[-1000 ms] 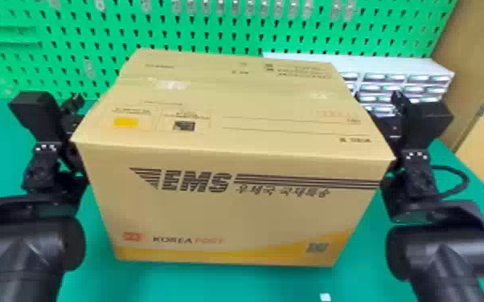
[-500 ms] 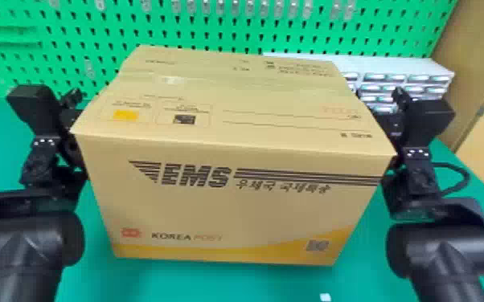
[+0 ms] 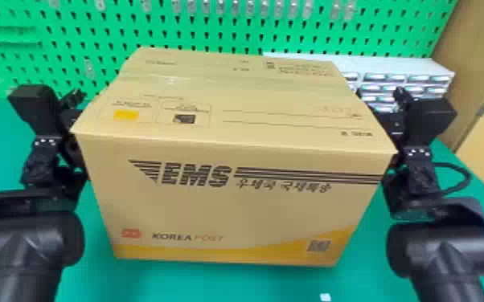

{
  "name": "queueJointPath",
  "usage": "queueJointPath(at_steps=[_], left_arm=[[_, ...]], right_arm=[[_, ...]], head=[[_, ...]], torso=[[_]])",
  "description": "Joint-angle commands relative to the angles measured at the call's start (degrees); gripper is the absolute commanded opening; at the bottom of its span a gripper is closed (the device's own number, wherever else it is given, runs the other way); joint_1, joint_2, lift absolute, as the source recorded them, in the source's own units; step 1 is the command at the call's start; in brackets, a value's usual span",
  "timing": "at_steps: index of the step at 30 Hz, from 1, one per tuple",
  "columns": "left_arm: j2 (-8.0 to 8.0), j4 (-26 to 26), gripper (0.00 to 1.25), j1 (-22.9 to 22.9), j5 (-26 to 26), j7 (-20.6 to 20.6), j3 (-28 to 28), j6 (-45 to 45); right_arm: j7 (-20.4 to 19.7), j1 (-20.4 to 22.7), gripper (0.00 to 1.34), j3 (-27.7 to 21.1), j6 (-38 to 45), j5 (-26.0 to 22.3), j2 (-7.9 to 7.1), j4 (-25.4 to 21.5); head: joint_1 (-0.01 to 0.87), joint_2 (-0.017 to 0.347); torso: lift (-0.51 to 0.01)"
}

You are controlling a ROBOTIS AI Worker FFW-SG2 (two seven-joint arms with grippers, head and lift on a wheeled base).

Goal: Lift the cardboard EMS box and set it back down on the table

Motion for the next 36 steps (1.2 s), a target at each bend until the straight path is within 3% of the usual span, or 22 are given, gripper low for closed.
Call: queueJointPath(at_steps=[1,36], left_arm=[[0.00,-0.1,0.79,0.2,0.0,0.0,-0.1,0.0],[0.27,-0.5,0.79,1.2,-0.6,-0.1,0.0,1.1]], right_arm=[[0.0,-0.1,0.83,0.1,0.0,0.0,-0.04,0.0],[0.0,0.1,0.83,-0.1,0.1,1.1,0.40,-0.3]], head=[[0.678,-0.014],[0.678,-0.014]], torso=[[-0.100],[-0.100]])
